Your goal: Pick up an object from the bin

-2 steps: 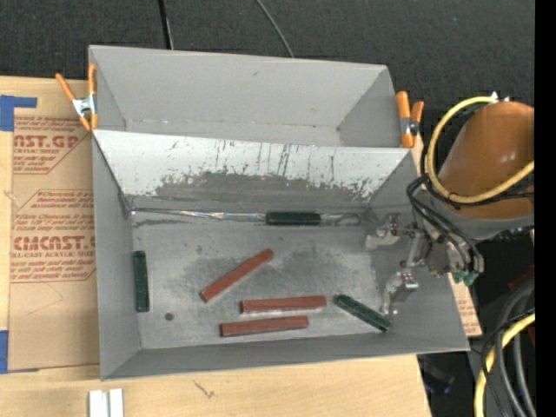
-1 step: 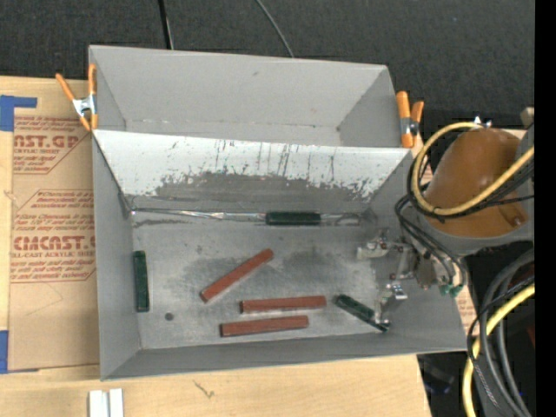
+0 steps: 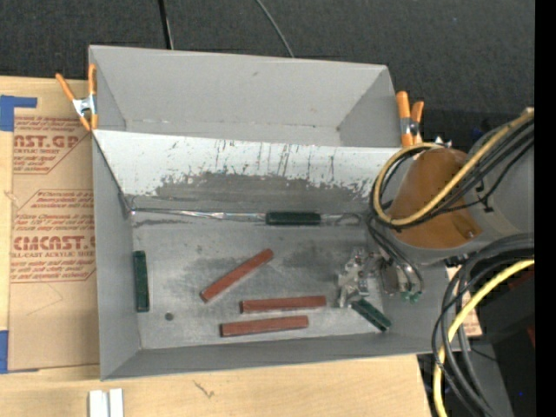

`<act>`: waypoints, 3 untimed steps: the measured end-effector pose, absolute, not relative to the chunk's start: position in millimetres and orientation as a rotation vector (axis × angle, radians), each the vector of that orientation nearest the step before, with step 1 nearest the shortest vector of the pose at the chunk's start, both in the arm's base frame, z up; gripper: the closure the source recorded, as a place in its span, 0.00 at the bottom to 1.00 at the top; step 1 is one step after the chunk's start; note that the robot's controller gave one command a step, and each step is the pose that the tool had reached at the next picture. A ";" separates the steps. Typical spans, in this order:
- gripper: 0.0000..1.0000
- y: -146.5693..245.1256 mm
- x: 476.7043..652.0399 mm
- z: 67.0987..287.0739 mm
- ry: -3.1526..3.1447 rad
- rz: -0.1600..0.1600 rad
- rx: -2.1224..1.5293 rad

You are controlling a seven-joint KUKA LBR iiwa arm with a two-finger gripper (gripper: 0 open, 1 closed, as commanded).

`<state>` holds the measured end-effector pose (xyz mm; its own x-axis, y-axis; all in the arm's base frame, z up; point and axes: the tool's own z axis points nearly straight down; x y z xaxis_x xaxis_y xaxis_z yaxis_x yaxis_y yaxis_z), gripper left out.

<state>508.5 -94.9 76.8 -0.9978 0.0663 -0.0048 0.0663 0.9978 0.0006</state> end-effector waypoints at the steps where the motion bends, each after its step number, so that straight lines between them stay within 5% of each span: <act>1: 0.00 -95.3 507.0 75.9 3.140 0.000 0.103; 2: 0.00 -95.3 507.0 75.8 3.140 -0.001 0.103; 3: 1.00 -40.4 501.6 76.0 3.109 -0.001 0.223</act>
Offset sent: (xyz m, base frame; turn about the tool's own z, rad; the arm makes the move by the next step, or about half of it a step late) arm 0.0000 0.0000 0.0000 0.0000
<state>501.6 -40.4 76.0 -0.9895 0.1425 -0.0241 0.1425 0.9898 0.0012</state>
